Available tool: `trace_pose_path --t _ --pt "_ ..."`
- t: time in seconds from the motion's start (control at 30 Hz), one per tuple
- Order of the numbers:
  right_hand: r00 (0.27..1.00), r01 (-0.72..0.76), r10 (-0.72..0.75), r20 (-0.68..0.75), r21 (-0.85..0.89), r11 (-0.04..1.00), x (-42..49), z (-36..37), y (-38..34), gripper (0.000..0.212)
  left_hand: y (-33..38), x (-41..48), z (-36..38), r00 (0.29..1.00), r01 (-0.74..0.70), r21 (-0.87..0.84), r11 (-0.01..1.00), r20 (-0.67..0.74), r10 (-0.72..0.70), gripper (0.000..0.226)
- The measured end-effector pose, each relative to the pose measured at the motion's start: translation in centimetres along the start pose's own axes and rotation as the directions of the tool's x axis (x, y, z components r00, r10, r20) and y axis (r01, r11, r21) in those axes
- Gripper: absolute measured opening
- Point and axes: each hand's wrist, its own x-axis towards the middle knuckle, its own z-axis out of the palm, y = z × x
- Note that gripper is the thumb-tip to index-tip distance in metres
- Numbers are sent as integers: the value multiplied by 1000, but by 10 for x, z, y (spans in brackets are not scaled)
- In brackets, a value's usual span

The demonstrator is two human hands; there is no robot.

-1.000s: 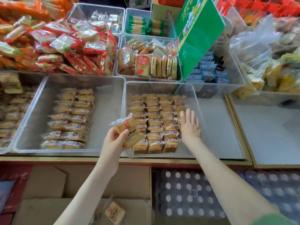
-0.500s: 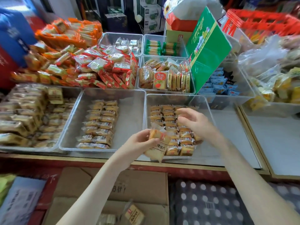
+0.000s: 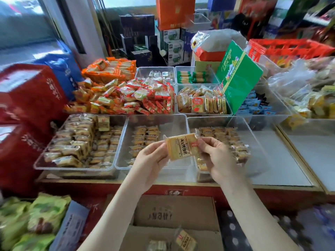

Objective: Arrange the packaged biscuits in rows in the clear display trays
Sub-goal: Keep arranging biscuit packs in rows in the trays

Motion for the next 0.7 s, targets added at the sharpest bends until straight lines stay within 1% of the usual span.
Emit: trace_pose_path --t 0.03,0.1,0.17,0.27,0.33,0.47,0.53,0.6,0.67,0.7 --pt "1000 -17 18 -5 79 997 -4 6 2 13 0 -5 -3 1000 -7 14 1000 -10 7 39" --pt "1000 -29 29 2 176 984 -11 16 8 15 0 -11 -10 999 -7 95 995 -50 12 37" --pt "1000 -31 28 13 217 976 -16 22 14 15 2 -16 -16 994 -5 189 982 -109 26 29" --pt "1000 -18 16 10 216 976 -21 23 21 11 6 -23 -24 980 -35 305 952 -176 93 12" --pt "1000 22 -19 -18 181 983 -23 21 25 7 7 -26 -27 969 -63 392 918 -194 150 5" --pt "991 93 -87 -101 53 994 -32 19 28 15 9 -25 -31 952 -104 541 835 -189 241 6" --pt "983 121 -120 -137 0 993 -37 20 31 14 8 -22 -29 953 -101 571 815 -179 243 6" --pt "970 152 -159 -181 -51 987 -37 20 34 12 3 -19 -27 961 -67 574 816 -183 207 2" --pt "954 175 -186 -233 -68 982 -38 22 36 11 -2 -19 -21 960 -30 591 806 -208 188 11" --pt "937 197 -220 -270 -112 974 -38 24 37 10 -6 -19 -17 957 -28 596 802 -216 194 18"
